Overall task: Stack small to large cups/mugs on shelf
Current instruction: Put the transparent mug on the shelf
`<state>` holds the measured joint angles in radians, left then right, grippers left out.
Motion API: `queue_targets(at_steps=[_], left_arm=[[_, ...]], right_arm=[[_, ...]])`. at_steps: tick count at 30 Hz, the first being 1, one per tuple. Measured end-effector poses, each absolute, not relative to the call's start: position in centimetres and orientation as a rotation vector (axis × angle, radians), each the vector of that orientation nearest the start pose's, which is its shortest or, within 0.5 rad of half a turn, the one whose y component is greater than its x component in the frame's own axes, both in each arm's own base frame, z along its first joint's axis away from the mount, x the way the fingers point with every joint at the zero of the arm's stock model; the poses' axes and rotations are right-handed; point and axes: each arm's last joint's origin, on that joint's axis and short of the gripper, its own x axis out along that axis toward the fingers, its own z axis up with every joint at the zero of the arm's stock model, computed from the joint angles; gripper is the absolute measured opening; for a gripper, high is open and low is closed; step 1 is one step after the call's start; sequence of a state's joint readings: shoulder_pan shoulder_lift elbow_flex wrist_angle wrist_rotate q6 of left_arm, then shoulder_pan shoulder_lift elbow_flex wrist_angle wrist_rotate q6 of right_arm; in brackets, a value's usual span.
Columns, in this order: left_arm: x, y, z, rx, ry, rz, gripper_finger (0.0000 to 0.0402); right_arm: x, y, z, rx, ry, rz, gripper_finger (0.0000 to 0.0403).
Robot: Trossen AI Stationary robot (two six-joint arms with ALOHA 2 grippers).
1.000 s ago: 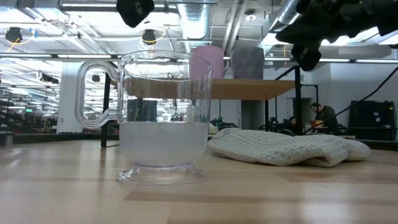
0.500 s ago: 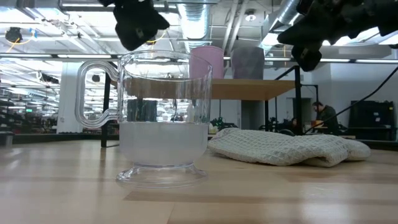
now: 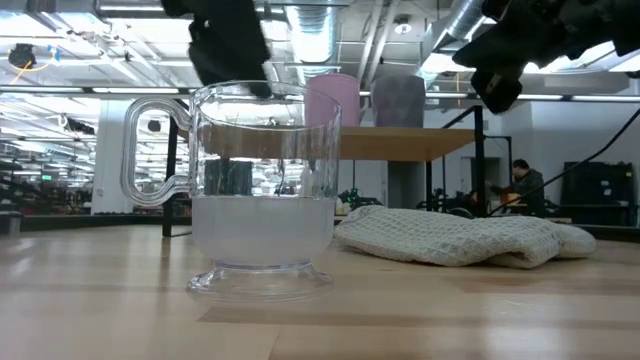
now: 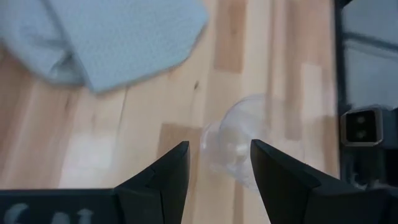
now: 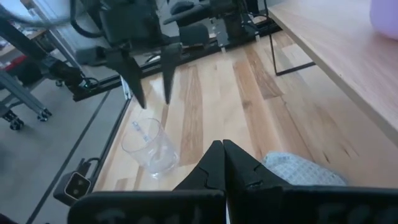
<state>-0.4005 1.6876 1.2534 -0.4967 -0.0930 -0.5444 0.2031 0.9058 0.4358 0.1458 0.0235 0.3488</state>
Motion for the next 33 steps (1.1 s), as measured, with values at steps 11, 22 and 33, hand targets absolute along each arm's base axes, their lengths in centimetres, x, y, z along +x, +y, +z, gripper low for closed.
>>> queue_targets(at_steps=[11, 22, 33], left_arm=[[33.7, -15.2, 23.7, -0.391, 0.981, -0.019, 0.0161], [33.6, -15.4, 22.4, -0.383, 1.039, 0.030, 0.0120], [34.1, -15.6, 21.5, -0.379, 1.063, 0.006, 0.0108]], right_arm=[[19.1, 3.9, 22.4, 0.327, 0.339, 0.119, 0.0010], [19.1, 3.9, 22.4, 0.327, 0.341, 0.119, 0.0010], [19.1, 3.9, 22.3, 0.326, 0.347, 0.118, 0.0010]])
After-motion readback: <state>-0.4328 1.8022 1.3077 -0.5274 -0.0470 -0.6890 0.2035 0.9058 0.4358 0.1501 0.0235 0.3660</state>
